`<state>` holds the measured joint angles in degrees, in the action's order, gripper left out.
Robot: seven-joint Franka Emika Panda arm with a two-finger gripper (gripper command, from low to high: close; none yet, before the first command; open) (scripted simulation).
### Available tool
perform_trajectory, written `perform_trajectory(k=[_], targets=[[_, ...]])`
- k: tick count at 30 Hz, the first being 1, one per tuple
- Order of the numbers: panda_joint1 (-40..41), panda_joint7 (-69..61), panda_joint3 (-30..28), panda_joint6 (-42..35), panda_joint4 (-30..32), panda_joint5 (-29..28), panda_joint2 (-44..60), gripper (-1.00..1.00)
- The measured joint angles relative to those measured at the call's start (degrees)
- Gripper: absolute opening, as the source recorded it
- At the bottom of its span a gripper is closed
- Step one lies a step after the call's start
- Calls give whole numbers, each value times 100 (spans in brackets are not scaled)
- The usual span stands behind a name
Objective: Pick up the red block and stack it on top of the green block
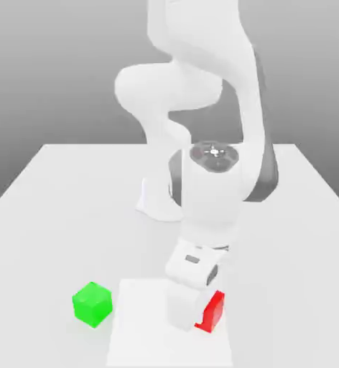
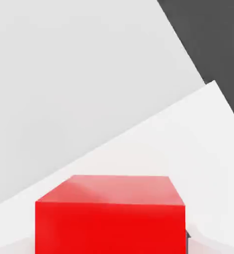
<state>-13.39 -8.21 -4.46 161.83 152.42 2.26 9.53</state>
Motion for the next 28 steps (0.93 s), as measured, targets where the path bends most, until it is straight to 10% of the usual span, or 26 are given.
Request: perform_trajectory(k=[19,25,26,28], targets=[[1935,3993,-989,-970,286,-377,-1272,-100],[2045,3737,-788,-5,249,275,-240,-100],[2076,3671,-738,110,242,369,-114,100],[2076,3671,-738,110,242,369,-114,100]])
